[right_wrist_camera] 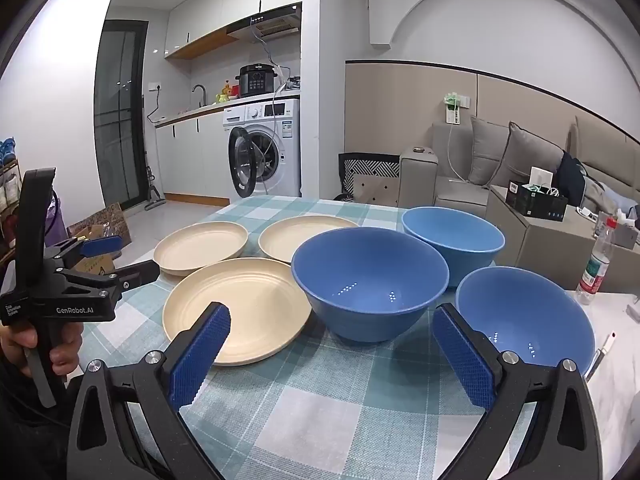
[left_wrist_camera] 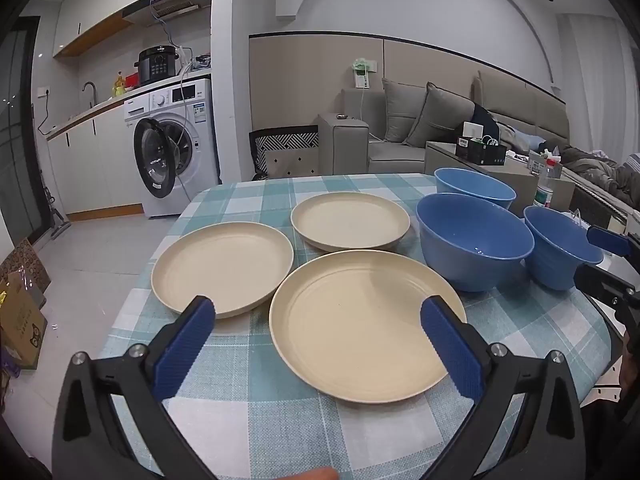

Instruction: Organize plates and bowls

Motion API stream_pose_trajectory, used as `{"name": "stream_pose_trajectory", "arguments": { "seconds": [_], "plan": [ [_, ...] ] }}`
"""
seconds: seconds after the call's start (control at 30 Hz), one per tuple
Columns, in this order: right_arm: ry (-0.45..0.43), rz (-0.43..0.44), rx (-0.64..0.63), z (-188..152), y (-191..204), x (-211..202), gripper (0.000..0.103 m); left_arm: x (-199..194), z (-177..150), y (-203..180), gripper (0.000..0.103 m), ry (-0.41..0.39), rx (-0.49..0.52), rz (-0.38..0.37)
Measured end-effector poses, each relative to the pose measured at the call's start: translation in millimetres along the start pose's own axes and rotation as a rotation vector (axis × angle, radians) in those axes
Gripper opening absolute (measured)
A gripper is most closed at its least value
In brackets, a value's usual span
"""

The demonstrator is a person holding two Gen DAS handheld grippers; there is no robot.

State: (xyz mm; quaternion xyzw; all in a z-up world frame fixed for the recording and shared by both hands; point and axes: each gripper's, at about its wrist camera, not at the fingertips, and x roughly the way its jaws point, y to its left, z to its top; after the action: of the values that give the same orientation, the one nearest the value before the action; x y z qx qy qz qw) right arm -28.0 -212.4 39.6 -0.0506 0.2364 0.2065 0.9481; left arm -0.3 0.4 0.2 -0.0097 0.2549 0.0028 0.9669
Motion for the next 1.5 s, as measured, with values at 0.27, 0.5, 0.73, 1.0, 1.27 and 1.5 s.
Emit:
{"name": "stream_pose_trajectory", "arguments": {
  "seconds": [0.27,0.5,0.73,1.0,1.27,1.5],
  "plan": [
    [0.003,0.003,-0.007,0.1,-3.4,-0.1,0.103,5.2,2.6,1.0,0.103,-0.001,0.007,-0.003],
    [0.002,-0.004,-0.016,-0.5,2.1,-0.4,0.103,2.2,0.0,-0.4,0.103,-0.001,0.006,-0.007],
    [0.004,-0.005,-0.018,0.0,1.7,-0.6,0.103,0.4,-1.4,0.4,0.103,0.0,0.012,-0.005],
    [0.006,-0.006,-0.018,-1.2,0.4,1.5,0.103,2.4,-2.1,0.6,0.103,0.005,0.012,-0.004],
    [0.008,-0.007,-0.016,0.1,0.5,1.2,0.103,3.2,-2.6,0.9,0.103,0.006,0.012,-0.003],
    [0.011,-0.008,-0.017,-2.2,2.5,2.0,0.103,3.2,-2.7,0.7,0.103,0.005,0.013,-0.004]
  ]
}}
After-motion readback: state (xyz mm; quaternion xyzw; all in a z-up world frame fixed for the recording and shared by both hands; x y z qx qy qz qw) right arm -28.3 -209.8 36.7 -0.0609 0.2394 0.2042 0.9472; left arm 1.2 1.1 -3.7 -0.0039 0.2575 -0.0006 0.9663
